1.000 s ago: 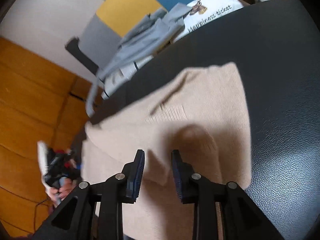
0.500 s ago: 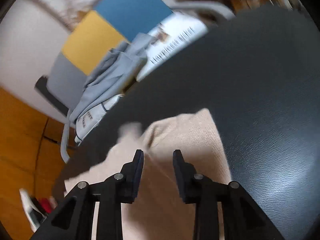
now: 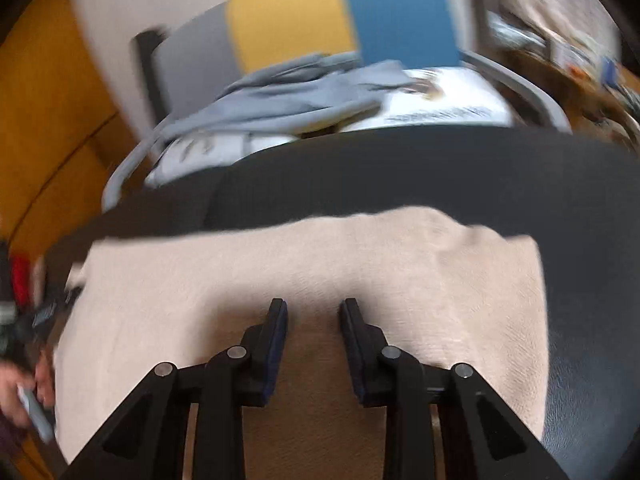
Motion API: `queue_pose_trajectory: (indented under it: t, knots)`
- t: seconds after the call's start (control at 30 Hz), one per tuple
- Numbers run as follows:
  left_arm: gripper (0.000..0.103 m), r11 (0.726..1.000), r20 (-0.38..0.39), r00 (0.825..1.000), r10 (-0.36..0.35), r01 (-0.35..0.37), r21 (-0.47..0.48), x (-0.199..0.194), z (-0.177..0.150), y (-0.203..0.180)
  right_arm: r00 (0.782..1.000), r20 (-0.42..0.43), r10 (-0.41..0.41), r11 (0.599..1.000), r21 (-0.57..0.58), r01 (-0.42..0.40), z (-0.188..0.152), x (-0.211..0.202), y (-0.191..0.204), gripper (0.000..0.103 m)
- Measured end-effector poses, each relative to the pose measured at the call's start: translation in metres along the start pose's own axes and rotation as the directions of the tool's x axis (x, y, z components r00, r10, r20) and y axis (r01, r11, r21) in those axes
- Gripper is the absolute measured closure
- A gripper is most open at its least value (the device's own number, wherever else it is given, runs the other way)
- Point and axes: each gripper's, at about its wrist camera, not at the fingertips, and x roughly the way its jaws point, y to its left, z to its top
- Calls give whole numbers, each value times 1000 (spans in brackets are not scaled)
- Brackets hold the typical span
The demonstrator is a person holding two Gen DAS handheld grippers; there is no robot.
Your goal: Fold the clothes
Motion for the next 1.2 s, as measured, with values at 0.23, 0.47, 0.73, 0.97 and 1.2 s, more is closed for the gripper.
queue_pose_trajectory:
  t: [0.23, 0.47, 0.73, 0.97, 1.2]
  knots:
    - [32, 978, -14, 997, -74, 70, -198, -30, -12, 49, 999, 44, -7, 990, 143, 1, -16, -41, -15, 74]
    - [31, 989, 8, 991, -130, 131, -73, -88, -82, 43, 999, 34, 36, 998, 43, -37, -66, -92, 9, 74]
    - [15, 999, -43, 998, -35, 35, -6, -88, -123, 46, 1000, -24, -18, 997, -76, 16, -100, -84, 14, 73]
    - [14, 997, -57, 998, -40, 44, 62, -107, -144, 62, 1000, -23, -12, 998, -69, 11, -130, -108, 11, 73]
    - [11, 998, -71, 995, -68, 68, 4, -144, -166, 96, 997, -11, 70, 997, 26, -70, -174, -156, 5, 73]
